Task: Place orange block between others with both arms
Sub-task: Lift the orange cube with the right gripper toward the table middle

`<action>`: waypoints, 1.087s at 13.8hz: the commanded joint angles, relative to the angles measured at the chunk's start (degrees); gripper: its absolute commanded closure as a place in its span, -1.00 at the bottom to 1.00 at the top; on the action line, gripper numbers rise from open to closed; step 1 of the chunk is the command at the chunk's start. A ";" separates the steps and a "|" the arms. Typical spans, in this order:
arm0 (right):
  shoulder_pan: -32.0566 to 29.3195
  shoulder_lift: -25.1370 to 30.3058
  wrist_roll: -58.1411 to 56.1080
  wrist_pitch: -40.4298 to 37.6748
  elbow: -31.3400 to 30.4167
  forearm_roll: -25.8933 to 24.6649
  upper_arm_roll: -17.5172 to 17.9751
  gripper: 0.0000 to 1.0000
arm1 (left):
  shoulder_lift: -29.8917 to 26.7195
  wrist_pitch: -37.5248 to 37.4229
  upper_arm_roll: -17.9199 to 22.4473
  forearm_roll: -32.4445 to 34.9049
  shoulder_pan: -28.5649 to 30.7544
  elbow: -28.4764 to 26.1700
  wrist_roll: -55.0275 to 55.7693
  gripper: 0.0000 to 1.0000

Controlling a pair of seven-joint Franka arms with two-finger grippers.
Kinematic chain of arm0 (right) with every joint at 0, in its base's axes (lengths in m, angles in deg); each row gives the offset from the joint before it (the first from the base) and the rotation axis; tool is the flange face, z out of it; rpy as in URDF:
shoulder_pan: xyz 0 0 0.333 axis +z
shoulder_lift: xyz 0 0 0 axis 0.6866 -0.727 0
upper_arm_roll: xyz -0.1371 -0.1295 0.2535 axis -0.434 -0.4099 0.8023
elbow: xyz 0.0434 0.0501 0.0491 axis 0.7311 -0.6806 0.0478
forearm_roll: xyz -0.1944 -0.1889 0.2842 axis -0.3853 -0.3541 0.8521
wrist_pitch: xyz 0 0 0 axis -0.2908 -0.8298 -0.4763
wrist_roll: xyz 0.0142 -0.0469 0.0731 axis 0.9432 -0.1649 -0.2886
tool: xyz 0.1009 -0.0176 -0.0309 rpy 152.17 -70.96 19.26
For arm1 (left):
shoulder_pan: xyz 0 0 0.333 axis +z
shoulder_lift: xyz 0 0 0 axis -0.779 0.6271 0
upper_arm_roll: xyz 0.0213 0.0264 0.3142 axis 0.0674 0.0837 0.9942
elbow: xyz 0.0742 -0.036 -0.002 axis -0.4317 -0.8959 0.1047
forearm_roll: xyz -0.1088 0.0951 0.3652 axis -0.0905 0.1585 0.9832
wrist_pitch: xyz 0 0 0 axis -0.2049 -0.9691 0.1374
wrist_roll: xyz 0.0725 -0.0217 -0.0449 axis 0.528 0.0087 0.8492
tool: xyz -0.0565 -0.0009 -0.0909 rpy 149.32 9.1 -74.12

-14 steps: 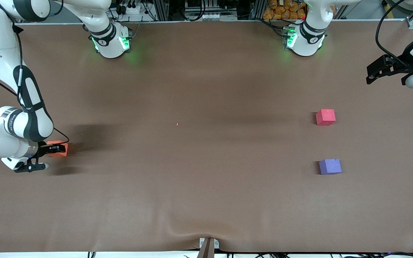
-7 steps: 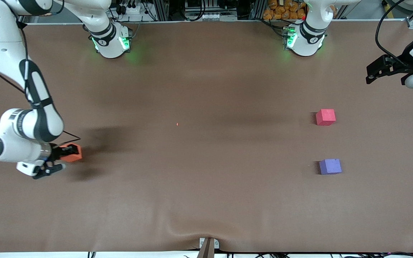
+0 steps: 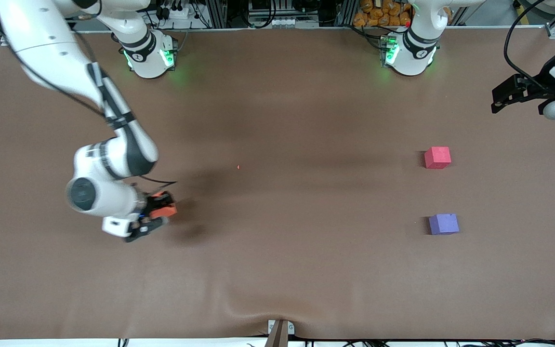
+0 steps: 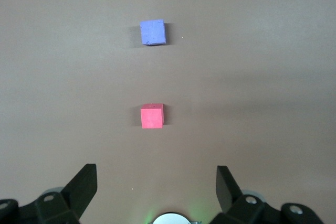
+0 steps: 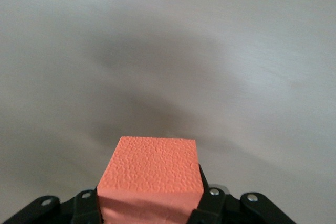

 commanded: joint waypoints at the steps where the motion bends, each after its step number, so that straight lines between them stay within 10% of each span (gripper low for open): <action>1: 6.03 -1.60 9.66 -0.19 3.24 1.06 -0.54 0.76 | -0.14 -0.85 -0.06 1.17 -0.06 0.30 -1.35 -1.00; 15: 27.57 -15.48 51.51 -0.01 19.94 -0.25 -1.24 0.69 | -0.05 -0.85 -0.06 1.08 0.02 -0.14 -1.26 -1.00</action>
